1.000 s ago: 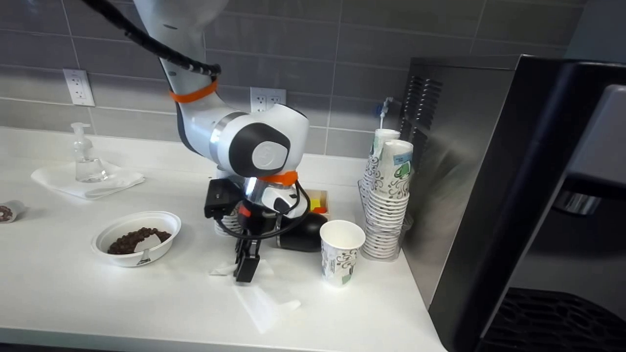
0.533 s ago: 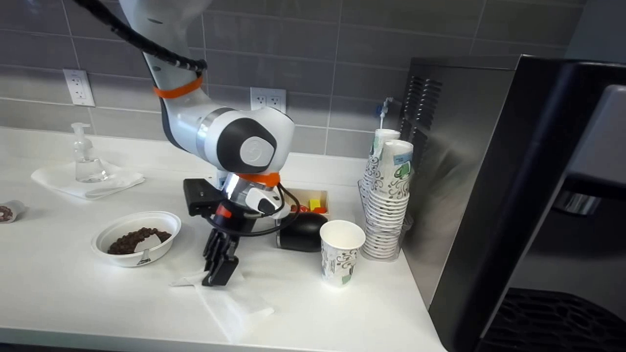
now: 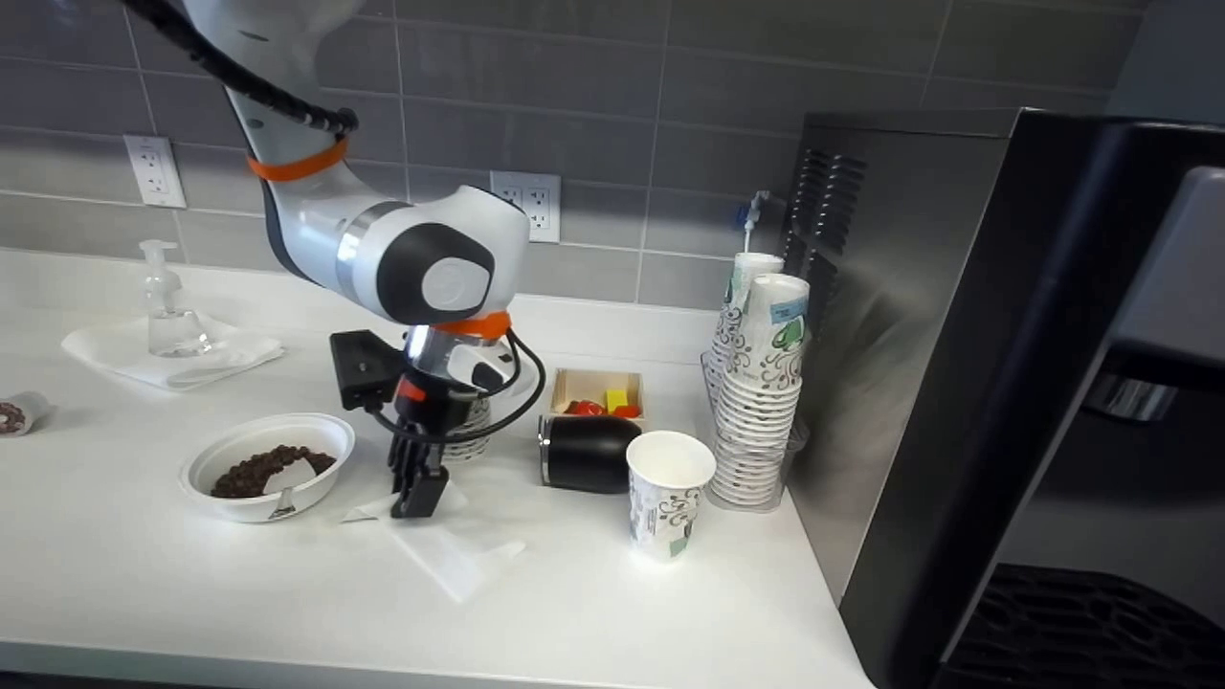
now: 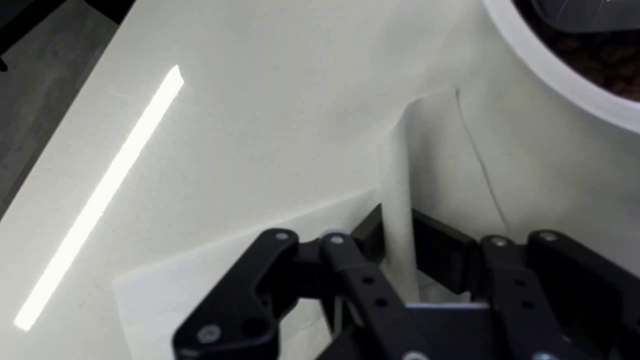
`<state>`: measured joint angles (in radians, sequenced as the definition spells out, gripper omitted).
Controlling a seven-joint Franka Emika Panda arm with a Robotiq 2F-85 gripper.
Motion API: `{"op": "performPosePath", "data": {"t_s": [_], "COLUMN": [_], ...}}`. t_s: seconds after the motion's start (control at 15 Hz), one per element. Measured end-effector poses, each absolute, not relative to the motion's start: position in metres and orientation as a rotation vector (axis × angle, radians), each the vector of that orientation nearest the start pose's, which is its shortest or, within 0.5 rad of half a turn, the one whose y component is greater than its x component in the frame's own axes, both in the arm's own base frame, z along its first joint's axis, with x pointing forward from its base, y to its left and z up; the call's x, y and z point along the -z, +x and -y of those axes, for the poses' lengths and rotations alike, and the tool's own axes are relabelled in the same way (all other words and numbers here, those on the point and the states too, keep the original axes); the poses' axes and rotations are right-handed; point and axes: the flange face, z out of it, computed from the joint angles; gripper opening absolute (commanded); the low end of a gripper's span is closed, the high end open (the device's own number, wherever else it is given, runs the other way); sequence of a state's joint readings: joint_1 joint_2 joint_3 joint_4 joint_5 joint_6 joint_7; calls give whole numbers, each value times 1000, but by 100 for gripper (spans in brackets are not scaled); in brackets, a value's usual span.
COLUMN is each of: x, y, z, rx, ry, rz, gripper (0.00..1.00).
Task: Wipe the counter with the tissue paper
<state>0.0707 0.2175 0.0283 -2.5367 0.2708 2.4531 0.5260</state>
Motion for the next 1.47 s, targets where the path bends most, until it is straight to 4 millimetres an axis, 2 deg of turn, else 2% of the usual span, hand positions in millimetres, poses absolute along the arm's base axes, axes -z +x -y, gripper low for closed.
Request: {"op": "performPosePath", "data": {"t_s": [0.27,0.6,0.8,1.07,1.47], "x": [-171,-166,-167,-173,-183], "y": [420,392,388,398,423], "z": [-26,-9,-9,-7,22], "rx": [-468,-715,-763,-663,-383], "ry": [-2947,-2978,-2969,-2910,-2819], "rz": [-1080,-1002,-928,-958,-1126], "gripper": [3,3,3,3,3]}}
